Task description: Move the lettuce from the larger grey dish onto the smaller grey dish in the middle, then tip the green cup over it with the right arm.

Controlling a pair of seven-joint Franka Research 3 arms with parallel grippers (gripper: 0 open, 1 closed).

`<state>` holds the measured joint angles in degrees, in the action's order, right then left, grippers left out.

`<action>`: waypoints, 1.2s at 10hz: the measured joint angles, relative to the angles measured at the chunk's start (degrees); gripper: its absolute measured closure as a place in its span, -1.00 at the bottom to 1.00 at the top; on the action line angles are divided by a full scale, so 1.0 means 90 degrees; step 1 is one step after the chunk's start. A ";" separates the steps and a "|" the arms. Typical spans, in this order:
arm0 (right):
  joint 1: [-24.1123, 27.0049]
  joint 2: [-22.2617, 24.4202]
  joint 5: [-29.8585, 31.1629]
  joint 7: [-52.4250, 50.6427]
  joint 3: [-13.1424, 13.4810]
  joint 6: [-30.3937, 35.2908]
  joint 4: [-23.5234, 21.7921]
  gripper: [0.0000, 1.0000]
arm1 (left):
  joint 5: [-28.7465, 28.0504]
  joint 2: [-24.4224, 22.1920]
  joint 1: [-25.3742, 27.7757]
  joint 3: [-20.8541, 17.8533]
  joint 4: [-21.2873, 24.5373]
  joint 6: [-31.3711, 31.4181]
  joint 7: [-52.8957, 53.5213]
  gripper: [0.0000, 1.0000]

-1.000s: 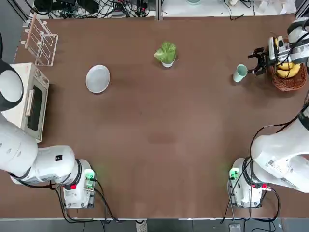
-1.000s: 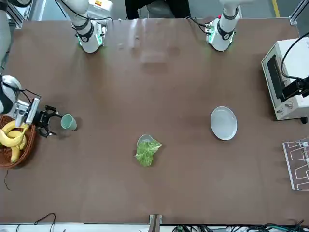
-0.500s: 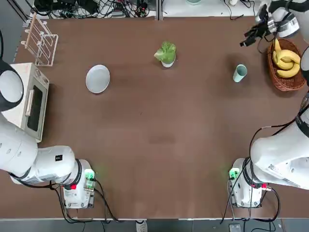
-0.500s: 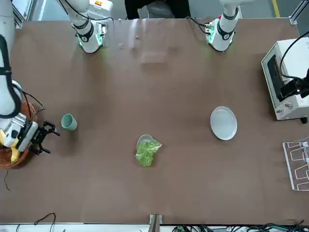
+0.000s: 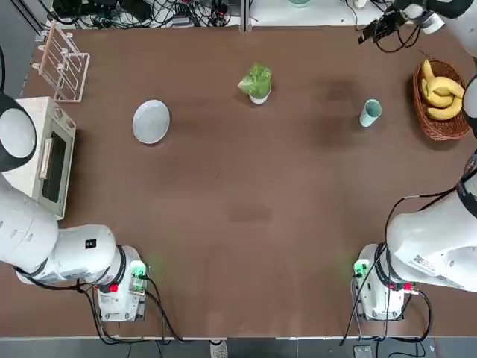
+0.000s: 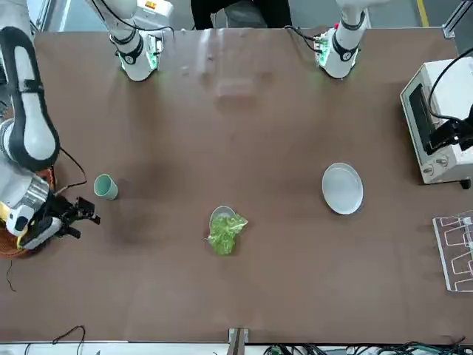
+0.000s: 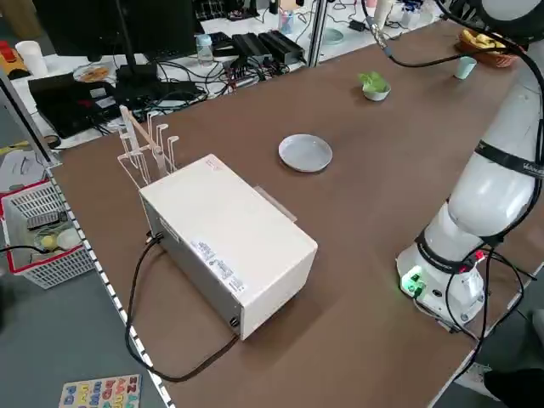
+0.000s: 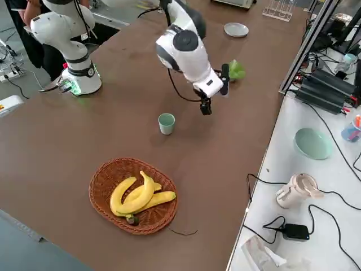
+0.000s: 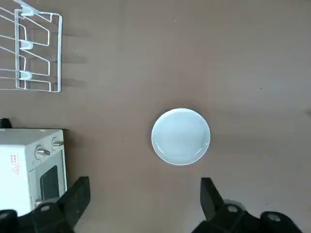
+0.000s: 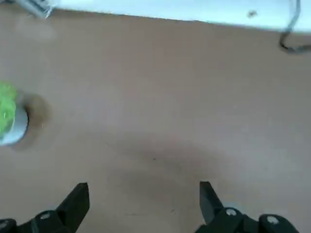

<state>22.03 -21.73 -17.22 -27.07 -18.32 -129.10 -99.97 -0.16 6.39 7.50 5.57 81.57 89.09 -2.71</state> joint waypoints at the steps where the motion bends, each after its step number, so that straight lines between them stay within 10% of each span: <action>1: -0.0046 0.0168 0.0276 0.0751 -0.0050 0.0443 0.0163 -1.00 | 0.0000 0.0001 0.0000 0.0001 0.0000 0.0000 0.0019 -1.00; 6: -0.0215 0.0625 0.0739 0.1606 -0.0022 0.1977 0.0989 -1.00 | 0.0000 0.0006 -0.0005 0.0007 0.0002 0.0000 0.0021 -1.00; 7: -0.0564 0.0641 0.0872 0.1683 0.0328 0.2318 0.1238 -1.00 | 0.0000 0.0007 -0.0008 0.0008 0.0002 -0.0001 0.0021 -1.00; 10: -0.2680 0.0717 0.0977 0.1707 0.2678 0.3168 0.1923 -1.00 | 0.0000 0.0008 -0.0030 0.0014 0.0003 -0.0001 0.0021 -1.00; 12: -0.3138 0.0916 0.1262 0.1738 0.3108 0.3831 0.2264 -1.00 | 0.0000 0.0022 -0.0029 0.0014 0.0006 -0.0001 0.0021 -1.00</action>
<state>-6.21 -13.48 -5.87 -11.43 9.65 -94.62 -79.59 -0.16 6.59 7.25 5.69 81.62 89.09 -2.52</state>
